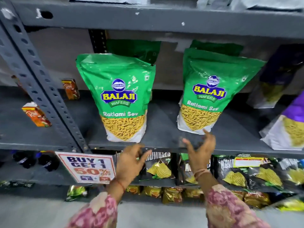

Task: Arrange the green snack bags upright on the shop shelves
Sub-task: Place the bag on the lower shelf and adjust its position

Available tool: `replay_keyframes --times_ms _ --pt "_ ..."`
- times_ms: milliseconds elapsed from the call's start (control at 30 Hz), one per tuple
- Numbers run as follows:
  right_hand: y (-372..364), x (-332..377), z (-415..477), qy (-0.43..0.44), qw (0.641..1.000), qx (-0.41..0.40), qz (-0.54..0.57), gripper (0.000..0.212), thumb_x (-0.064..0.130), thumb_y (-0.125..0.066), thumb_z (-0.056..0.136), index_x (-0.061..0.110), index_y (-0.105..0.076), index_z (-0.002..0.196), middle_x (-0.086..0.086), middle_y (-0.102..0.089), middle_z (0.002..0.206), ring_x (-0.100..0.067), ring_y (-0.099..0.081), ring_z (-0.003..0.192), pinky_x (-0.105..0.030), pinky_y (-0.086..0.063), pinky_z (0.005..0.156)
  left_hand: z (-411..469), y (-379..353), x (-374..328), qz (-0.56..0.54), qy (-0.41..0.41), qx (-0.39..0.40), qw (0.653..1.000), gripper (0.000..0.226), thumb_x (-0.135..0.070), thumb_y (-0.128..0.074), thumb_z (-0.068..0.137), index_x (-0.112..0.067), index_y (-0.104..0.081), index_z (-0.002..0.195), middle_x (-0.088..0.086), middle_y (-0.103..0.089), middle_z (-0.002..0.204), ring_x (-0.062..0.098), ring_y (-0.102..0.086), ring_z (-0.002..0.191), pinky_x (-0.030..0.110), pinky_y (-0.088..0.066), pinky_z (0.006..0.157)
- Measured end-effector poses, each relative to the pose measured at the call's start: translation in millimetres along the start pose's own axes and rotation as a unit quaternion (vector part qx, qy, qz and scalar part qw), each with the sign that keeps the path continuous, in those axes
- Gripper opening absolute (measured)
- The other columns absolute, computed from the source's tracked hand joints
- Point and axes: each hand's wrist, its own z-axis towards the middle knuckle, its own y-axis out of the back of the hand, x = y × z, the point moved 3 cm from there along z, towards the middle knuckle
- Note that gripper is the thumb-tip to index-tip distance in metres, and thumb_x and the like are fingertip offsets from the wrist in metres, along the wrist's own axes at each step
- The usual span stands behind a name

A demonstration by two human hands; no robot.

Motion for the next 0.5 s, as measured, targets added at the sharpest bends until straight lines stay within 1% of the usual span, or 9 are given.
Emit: replay_keyframes --times_ms 67,100,167,200,233,300,367,433,500 --pt "20 -14 39 -0.026 0.999 -0.028 -0.007 0.087 0.020 -0.084 0.058 -0.003 -0.037 0.127 -0.029 -0.039 0.127 -0.043 -0.037 0.121 -0.056 -0.033 0.103 28 -31 -33 -0.044 -0.031 0.048 0.997 0.036 -0.037 -0.067 0.075 -0.013 -0.061 0.101 0.009 -0.065 0.082 0.019 -0.059 0.075 0.035 -0.054 0.071" --pt "26 -22 57 -0.047 0.999 -0.016 -0.005 0.094 0.018 -0.085 0.055 -0.003 -0.033 0.131 -0.028 -0.035 0.133 -0.041 -0.033 0.126 -0.052 -0.029 0.108 45 -46 -46 -0.095 -0.018 0.061 0.993 0.042 -0.028 -0.071 0.073 -0.013 -0.057 0.109 0.009 -0.063 0.087 0.020 -0.057 0.079 0.032 -0.053 0.074" --pt "28 -39 82 -0.097 0.994 0.045 0.017 0.106 0.013 -0.086 0.053 -0.001 -0.023 0.137 -0.023 -0.027 0.143 -0.033 -0.026 0.135 -0.038 -0.022 0.113 81 -73 -61 -0.201 0.035 0.085 0.975 0.067 -0.011 -0.076 0.067 -0.012 -0.043 0.126 0.007 -0.054 0.099 0.019 -0.051 0.086 0.018 -0.047 0.072" --pt "27 -47 90 -0.121 0.988 0.087 0.033 0.109 0.010 -0.086 0.052 0.002 -0.020 0.138 -0.019 -0.025 0.146 -0.029 -0.025 0.136 -0.032 -0.021 0.112 98 -87 -65 -0.237 0.062 0.103 0.964 0.081 -0.004 -0.076 0.065 -0.012 -0.033 0.133 0.007 -0.049 0.108 0.018 -0.048 0.094 0.015 -0.044 0.072" --pt "24 -54 96 -0.138 0.981 0.128 0.050 0.110 0.008 -0.086 0.052 0.004 -0.019 0.139 -0.017 -0.025 0.147 -0.025 -0.027 0.135 -0.029 -0.022 0.111 113 -100 -68 -0.260 0.084 0.130 0.953 0.092 0.001 -0.076 0.063 -0.012 -0.023 0.138 0.009 -0.044 0.120 0.019 -0.045 0.105 0.017 -0.044 0.080" --pt "18 -63 105 -0.143 0.970 0.183 0.073 0.106 0.003 -0.087 0.049 0.005 -0.025 0.135 -0.017 -0.035 0.143 -0.025 -0.037 0.130 -0.035 -0.031 0.110 133 -126 -70 -0.277 0.107 0.193 0.935 0.103 0.011 -0.074 0.060 -0.010 -0.013 0.141 0.012 -0.033 0.142 0.021 -0.035 0.128 0.030 -0.036 0.104" --pt "12 -66 111 -0.137 0.967 0.202 0.070 0.096 0.003 -0.087 0.049 0.005 -0.033 0.129 -0.018 -0.047 0.135 -0.027 -0.047 0.120 -0.041 -0.039 0.104 142 -142 -69 -0.271 0.127 0.230 0.926 0.093 0.016 -0.072 0.058 -0.006 -0.025 0.135 0.015 -0.038 0.142 0.026 -0.038 0.129 0.037 -0.034 0.108" --pt "8 -66 117 -0.133 0.968 0.203 0.060 0.085 0.005 -0.086 0.051 0.004 -0.042 0.123 -0.019 -0.054 0.128 -0.030 -0.053 0.115 -0.046 -0.044 0.100 144 -151 -69 -0.259 0.149 0.210 0.931 0.073 0.015 -0.073 0.056 -0.003 -0.042 0.120 0.021 -0.052 0.129 0.027 -0.049 0.116 0.044 -0.040 0.104" --pt "12 -67 120 -0.137 0.964 0.213 0.077 0.077 0.004 -0.084 0.054 0.005 -0.046 0.121 -0.017 -0.058 0.124 -0.026 -0.055 0.108 -0.034 -0.046 0.092 141 -152 -71 -0.248 0.147 0.177 0.941 0.064 0.011 -0.078 0.053 -0.004 -0.050 0.108 0.020 -0.059 0.117 0.027 -0.054 0.106 0.050 -0.044 0.099"
